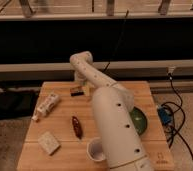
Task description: Place the eraser in the ceramic cup
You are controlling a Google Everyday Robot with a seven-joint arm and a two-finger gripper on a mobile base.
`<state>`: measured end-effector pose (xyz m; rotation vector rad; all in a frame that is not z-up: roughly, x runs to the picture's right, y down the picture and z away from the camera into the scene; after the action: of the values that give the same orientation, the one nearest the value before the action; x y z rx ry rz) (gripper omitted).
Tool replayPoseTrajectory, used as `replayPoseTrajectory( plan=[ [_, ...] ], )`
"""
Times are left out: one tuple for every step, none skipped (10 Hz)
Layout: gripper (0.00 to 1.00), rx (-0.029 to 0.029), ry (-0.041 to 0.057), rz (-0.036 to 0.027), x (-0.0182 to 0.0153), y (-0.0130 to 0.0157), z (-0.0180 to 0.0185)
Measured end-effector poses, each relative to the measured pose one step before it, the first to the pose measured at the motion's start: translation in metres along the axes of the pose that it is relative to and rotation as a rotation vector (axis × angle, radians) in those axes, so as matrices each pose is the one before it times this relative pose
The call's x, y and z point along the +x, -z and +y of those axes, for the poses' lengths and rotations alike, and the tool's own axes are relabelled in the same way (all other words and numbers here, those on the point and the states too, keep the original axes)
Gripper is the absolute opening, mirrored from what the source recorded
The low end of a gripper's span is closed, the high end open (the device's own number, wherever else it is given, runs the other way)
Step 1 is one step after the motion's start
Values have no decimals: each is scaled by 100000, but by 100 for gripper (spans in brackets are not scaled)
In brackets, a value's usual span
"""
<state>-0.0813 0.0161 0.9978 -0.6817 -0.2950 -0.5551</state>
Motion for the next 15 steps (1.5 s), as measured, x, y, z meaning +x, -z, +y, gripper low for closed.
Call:
replayPoseTrajectory(
  plan=[
    [48,-1210,39,-226,77,-166,-25],
    [38,-842,108,-282,56,-179,14],
    [30,-350,74,-182,52,-24,-36],
    [17,-341,209,-251,7,-34,12],
    [8,-143,279,-69,-102,71,25],
    [2,31,498,-39,-207,321,57],
    [0,526,167,-18,-141,946,201],
    [0,787,242,301,-2,910,220],
    [0,702,324,215,-17,775,162],
    [0,1094,779,431,-119,1126,117],
    [0,952,401,205,78,957,174],
    [0,474,447,211,73,774,243],
    [0,614,1472,55,-204,1216,607],
    [0,376,2027,-168,-561,1091,858],
    [0,47,2022,-182,-585,857,908]
  ],
)
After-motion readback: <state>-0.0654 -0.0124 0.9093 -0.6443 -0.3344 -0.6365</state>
